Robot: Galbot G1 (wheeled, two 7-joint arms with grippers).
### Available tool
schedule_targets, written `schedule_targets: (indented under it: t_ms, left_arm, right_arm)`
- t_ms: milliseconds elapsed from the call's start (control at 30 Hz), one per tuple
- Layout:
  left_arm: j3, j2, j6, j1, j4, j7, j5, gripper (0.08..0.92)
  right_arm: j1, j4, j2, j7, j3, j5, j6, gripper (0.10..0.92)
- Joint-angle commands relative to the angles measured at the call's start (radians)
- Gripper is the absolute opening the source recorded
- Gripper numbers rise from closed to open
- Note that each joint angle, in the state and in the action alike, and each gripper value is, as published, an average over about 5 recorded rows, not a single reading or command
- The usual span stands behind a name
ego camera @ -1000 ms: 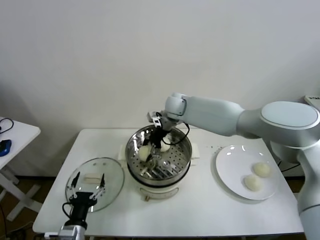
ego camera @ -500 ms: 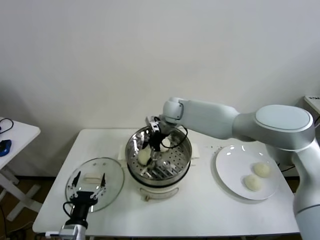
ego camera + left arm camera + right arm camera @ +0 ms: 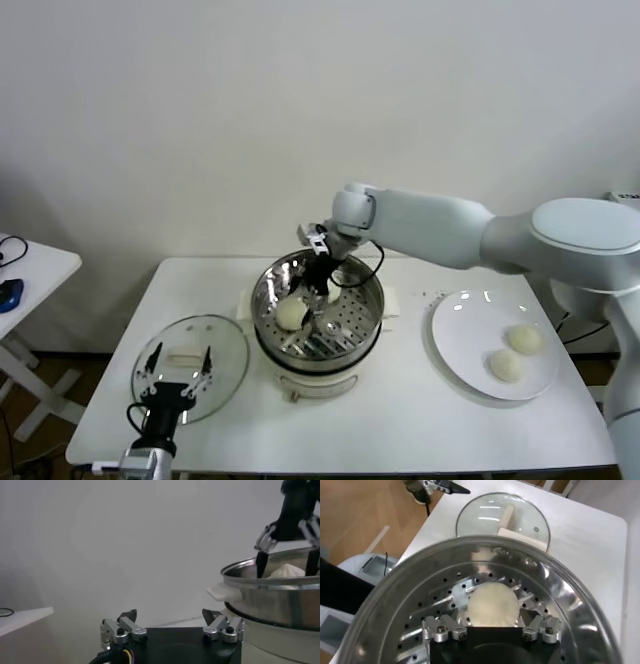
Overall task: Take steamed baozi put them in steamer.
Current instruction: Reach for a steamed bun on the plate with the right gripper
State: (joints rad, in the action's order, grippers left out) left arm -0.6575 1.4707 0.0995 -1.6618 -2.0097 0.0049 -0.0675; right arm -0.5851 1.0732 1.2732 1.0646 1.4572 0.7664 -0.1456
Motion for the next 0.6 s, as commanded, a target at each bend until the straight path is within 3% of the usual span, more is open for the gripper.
schedule_targets:
  t_ms: [33, 267, 600]
  left_arm:
    - [-0.001, -0.006, -0.001, 0.004, 0.001, -0.006, 0.000, 0.823]
    - [-0.008, -0.017, 0.001, 0.002, -0.002, -0.020, 0.011, 0.823]
    - [0.020, 0.005, -0.025, 0.037, -0.031, -0.019, -0.013, 0.823]
  right_arm:
    - [-0.186, 0.213, -0.263, 0.053, 0.015, -0.029, 0.029, 0.823]
    - [-0.258, 0.342, -0.530, 0.127, 0.035, -0.161, 0.109, 0.823]
    - [-0.065, 0.311, -0.813, 0.164, -0.031, -0.496, 0.202, 0.823]
